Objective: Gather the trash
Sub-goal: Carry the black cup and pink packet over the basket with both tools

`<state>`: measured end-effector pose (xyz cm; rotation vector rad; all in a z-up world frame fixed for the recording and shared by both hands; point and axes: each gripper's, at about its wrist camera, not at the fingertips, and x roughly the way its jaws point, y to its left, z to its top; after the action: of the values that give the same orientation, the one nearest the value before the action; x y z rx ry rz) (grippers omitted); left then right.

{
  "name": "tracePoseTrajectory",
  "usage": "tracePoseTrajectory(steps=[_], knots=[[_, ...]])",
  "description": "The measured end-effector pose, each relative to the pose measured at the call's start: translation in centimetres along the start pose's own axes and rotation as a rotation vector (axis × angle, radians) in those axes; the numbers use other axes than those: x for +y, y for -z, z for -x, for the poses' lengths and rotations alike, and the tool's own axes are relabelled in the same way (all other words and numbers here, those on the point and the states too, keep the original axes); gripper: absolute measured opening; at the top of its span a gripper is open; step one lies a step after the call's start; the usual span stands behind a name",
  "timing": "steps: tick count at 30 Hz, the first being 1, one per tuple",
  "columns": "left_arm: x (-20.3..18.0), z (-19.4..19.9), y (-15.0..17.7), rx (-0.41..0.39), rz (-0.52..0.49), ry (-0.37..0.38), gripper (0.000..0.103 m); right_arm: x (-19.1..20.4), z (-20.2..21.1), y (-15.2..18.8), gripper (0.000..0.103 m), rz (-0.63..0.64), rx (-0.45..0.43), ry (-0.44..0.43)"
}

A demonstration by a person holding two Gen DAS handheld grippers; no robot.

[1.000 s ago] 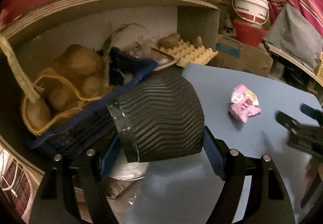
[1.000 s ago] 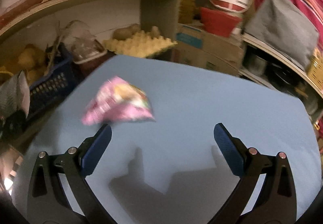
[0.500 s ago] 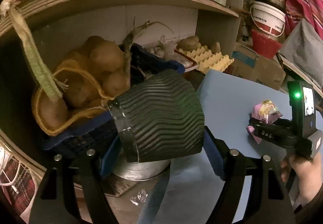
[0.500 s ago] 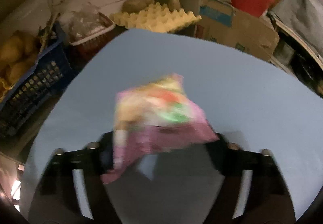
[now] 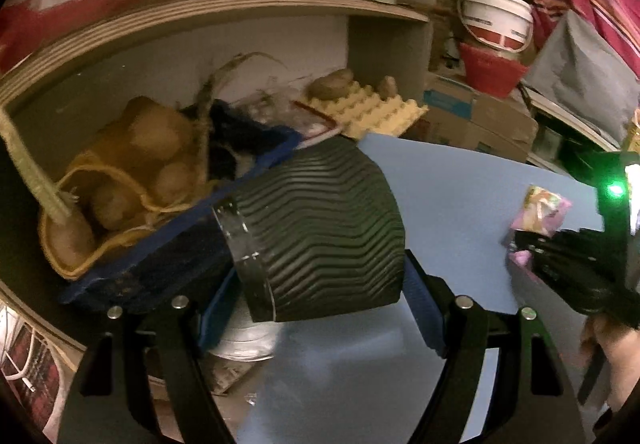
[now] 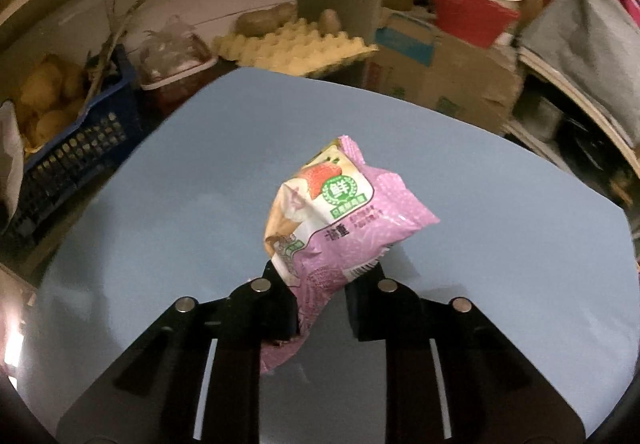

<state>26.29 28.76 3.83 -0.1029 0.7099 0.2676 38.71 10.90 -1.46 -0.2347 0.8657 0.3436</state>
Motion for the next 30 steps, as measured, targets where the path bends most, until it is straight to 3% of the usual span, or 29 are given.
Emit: tracePoseTrajectory(steps=[7,16,23,30], knots=[[-7.5,1.2,0.4,-0.012,-0.062,0.113,0.076,-8.2,5.7,4.9,0.019,-0.066,-0.015,0.073],[-19.4,3.3,2.3,-0.032,-0.202,0.234,0.076,-18.6,12.6,14.2,0.019,-0.195,0.024,0.176],[-26.8,4.4,4.0,0.004,-0.229,0.374,0.076,-25.5,17.8,21.1,0.019,-0.314,-0.004,0.241],[-32.1,6.1,5.3,-0.034,-0.276,0.421,0.076,-30.8,21.4,25.4,0.019,-0.401,-0.062,0.278]])
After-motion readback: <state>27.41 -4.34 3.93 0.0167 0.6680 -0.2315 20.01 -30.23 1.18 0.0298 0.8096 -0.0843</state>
